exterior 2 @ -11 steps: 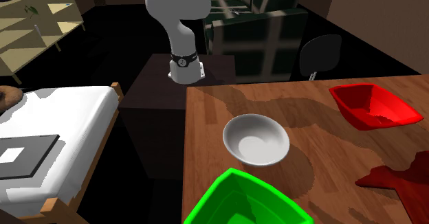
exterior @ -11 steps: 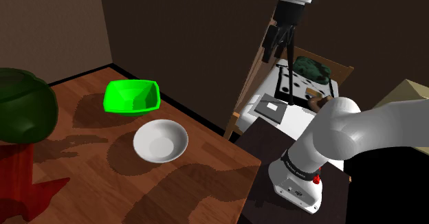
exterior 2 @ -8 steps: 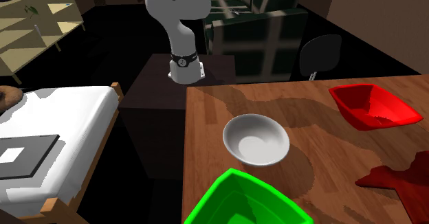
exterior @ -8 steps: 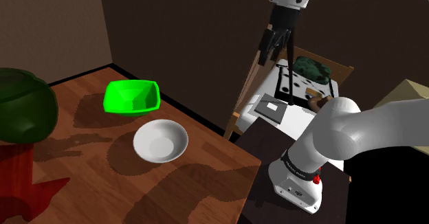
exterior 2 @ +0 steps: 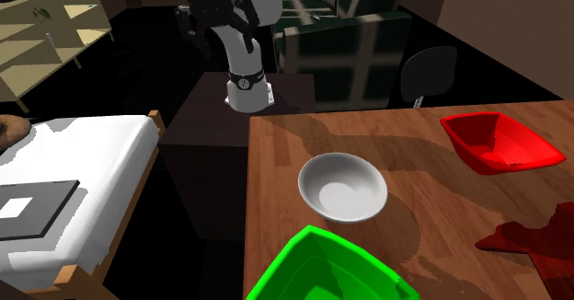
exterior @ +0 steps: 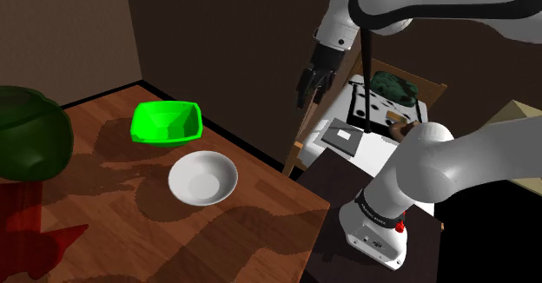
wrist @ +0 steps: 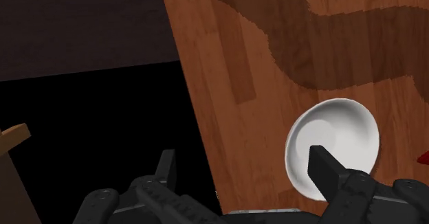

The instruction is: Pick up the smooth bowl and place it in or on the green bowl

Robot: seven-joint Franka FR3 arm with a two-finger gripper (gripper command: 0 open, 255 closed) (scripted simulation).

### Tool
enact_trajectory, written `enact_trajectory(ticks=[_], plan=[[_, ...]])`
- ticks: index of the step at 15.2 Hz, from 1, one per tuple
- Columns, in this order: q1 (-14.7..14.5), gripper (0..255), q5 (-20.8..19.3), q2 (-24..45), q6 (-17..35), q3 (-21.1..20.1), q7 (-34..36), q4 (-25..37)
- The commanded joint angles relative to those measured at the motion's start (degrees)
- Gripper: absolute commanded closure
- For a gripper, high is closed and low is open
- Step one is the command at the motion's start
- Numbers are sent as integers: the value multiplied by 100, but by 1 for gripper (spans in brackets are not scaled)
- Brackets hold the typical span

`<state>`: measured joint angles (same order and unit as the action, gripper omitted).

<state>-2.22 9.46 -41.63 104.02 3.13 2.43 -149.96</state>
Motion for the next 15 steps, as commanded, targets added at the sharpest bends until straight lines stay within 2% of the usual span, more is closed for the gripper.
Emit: enact_trajectory(ticks=[1,5,9,12,15], plan=[[-84,0,221,153,478,10,-40,-250],[-320,0,733,757,1495,57,-249,-564],[-677,0,1421,1551,2502,144,-623,-692],[-1030,0,2123,2247,3186,244,-1068,-644],[-1414,0,3033,3001,3731,345,-1696,-456]])
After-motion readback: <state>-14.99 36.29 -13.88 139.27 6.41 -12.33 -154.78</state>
